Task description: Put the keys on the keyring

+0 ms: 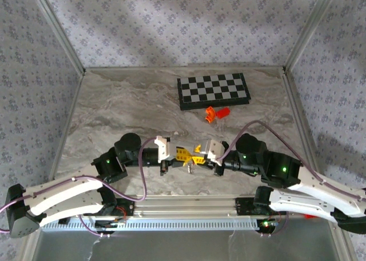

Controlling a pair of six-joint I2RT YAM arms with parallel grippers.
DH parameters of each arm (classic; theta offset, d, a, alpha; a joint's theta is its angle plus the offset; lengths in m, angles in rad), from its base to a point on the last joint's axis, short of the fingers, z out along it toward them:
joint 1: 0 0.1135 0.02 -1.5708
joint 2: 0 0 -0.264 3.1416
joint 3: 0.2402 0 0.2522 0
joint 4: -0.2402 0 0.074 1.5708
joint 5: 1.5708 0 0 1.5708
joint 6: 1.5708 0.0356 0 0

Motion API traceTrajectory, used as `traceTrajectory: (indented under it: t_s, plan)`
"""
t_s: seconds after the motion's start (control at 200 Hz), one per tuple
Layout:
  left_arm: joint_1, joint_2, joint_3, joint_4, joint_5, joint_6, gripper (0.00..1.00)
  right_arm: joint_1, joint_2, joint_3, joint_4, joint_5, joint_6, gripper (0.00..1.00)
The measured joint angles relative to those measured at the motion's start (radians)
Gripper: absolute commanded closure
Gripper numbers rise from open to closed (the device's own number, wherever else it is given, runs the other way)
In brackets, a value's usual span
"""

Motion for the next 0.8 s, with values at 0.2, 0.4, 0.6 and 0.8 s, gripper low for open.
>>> traceTrajectory:
  t_s: [0.2, 0.4, 0.6, 0.8]
  plan:
    - [0.0, 0.0, -0.004, 0.026, 0.016, -0.007, 1.0, 0.001, -0.021, -0.014, 0.016, -0.012, 0.0, 0.8]
    - [0.0, 0.0, -0.008, 0.026, 0.021, -0.006, 1.0, 0.0, -0.008, -0.014, 0.014, -0.023, -0.001, 0.75]
    - [0.0, 0.0, -0.01, 0.027, 0.021, -0.006, 1.0, 0.0, -0.009, -0.014, 0.014, -0.028, 0.002, 0.85]
    - [0.0, 0.0, -0.01, 0.027, 0.018, -0.006, 1.0, -0.002, -0.009, -0.015, 0.007, -0.042, 0.01, 1.0]
